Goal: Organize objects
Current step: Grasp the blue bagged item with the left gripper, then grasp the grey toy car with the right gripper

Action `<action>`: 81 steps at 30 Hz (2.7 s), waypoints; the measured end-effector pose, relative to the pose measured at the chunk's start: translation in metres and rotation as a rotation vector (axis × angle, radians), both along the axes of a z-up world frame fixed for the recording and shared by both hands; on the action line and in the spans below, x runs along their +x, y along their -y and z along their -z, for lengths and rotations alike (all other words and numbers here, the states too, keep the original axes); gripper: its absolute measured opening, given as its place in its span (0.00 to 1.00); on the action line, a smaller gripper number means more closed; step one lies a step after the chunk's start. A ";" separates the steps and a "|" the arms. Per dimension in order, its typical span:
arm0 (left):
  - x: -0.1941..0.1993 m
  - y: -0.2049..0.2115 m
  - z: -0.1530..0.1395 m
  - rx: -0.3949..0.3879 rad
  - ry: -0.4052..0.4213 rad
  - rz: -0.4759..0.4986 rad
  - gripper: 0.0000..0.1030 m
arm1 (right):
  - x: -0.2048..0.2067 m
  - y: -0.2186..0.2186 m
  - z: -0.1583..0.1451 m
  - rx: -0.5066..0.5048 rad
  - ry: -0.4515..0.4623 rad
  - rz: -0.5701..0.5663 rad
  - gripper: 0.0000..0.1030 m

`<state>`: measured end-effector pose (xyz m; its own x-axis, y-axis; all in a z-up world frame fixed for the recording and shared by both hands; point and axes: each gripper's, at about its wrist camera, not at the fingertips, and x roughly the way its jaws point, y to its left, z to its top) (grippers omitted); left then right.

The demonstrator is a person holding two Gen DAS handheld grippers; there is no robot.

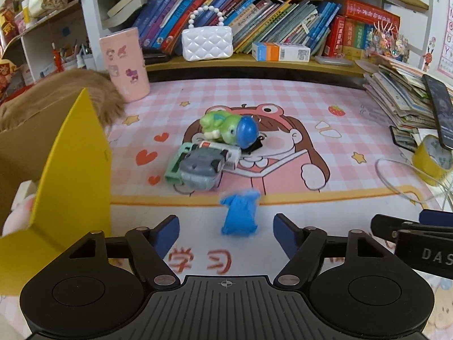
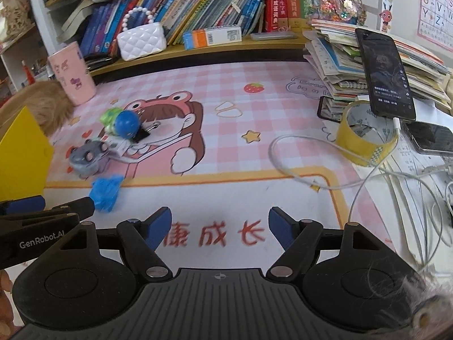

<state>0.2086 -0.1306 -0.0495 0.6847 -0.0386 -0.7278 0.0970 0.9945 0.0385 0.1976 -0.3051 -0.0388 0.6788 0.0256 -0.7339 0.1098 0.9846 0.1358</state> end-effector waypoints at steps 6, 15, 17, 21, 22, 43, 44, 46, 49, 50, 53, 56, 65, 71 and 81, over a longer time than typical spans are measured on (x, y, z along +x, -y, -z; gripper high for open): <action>0.022 0.012 0.012 0.020 -0.011 0.011 0.67 | 0.015 0.011 -0.003 0.000 0.008 0.002 0.72; 0.041 0.014 0.036 0.002 -0.066 0.009 0.39 | 0.025 0.014 -0.006 0.012 0.018 -0.003 0.72; 0.041 0.012 0.036 -0.013 -0.061 0.012 0.30 | 0.026 0.013 -0.007 0.012 0.017 -0.009 0.72; 0.036 0.005 0.028 -0.041 -0.045 -0.002 0.26 | 0.027 0.008 -0.008 0.012 0.024 -0.026 0.72; 0.032 0.003 0.025 -0.046 -0.034 -0.004 0.26 | 0.027 0.007 -0.009 0.014 0.026 -0.031 0.72; -0.051 -0.063 0.001 -0.127 -0.083 -0.197 0.26 | 0.071 -0.073 -0.009 0.024 0.090 -0.357 0.73; -0.053 -0.065 0.000 -0.128 -0.081 -0.205 0.26 | 0.074 -0.079 -0.009 0.018 0.097 -0.378 0.73; -0.056 -0.067 -0.001 -0.129 -0.079 -0.218 0.26 | 0.081 -0.088 -0.009 0.013 0.105 -0.413 0.73; -0.060 -0.069 -0.003 -0.129 -0.075 -0.235 0.26 | 0.089 -0.102 -0.007 0.017 0.107 -0.464 0.73; -0.062 -0.070 -0.003 -0.130 -0.074 -0.240 0.26 | 0.090 -0.107 -0.006 0.023 0.106 -0.478 0.73; -0.066 -0.072 -0.004 -0.131 -0.075 -0.249 0.26 | 0.098 -0.120 -0.002 0.039 0.111 -0.517 0.77; -0.068 -0.074 -0.005 -0.131 -0.076 -0.257 0.26 | 0.109 -0.132 0.005 0.044 0.100 -0.540 0.78; -0.072 -0.079 -0.009 -0.131 -0.062 -0.272 0.26 | 0.128 -0.134 0.026 0.045 0.086 -0.502 0.57; -0.074 -0.084 -0.010 -0.138 -0.051 -0.284 0.26 | 0.112 -0.117 0.019 0.069 0.088 -0.489 0.56; -0.081 -0.093 -0.012 -0.159 -0.029 -0.277 0.25 | 0.055 -0.099 -0.007 0.051 0.100 -0.437 0.56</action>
<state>0.1278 -0.0379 -0.0375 0.6640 0.0311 -0.7471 -0.1791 0.9767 -0.1185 0.2522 -0.2059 -0.0322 0.6636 0.3599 -0.6558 -0.3308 0.9275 0.1743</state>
